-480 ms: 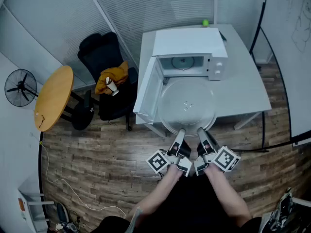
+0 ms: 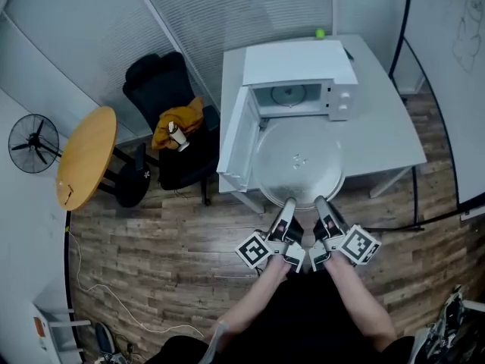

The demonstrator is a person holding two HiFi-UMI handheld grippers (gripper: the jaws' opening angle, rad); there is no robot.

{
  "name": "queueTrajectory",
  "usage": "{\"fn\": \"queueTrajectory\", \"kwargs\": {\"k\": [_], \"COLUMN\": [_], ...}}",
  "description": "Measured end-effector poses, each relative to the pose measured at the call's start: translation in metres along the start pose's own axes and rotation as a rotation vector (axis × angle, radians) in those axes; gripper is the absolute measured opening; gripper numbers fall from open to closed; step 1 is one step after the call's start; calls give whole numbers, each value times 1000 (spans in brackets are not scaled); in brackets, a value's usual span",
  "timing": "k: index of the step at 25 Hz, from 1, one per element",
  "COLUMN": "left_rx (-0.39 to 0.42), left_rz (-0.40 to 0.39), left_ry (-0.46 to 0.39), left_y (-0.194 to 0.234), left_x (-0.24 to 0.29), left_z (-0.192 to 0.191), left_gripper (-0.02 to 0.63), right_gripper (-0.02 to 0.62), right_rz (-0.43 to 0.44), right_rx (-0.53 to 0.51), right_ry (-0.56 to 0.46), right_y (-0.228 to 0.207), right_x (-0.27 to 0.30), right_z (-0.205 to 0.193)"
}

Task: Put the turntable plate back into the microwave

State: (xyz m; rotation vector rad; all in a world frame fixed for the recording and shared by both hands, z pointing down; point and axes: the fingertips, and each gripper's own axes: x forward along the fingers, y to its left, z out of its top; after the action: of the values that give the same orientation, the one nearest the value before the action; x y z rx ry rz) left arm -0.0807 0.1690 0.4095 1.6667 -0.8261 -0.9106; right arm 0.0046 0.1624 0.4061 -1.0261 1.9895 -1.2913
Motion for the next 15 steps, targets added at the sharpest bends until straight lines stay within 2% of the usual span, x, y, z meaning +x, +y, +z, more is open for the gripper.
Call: {"fn": "queueTrajectory", "kwargs": {"k": [9, 15], "left_rx": [-12, -30], "left_rz": [-8, 6], "left_ry": [28, 21], "left_y": [6, 18], "left_x": [6, 20], "left_z": [11, 14], "left_gripper": [44, 46], "right_gripper": [76, 76], "right_rz": [33, 17], "right_rx": [27, 20], "right_ry": [-45, -29], "right_y": [3, -9], "right_x": [13, 25], "right_z": [1, 9]}}
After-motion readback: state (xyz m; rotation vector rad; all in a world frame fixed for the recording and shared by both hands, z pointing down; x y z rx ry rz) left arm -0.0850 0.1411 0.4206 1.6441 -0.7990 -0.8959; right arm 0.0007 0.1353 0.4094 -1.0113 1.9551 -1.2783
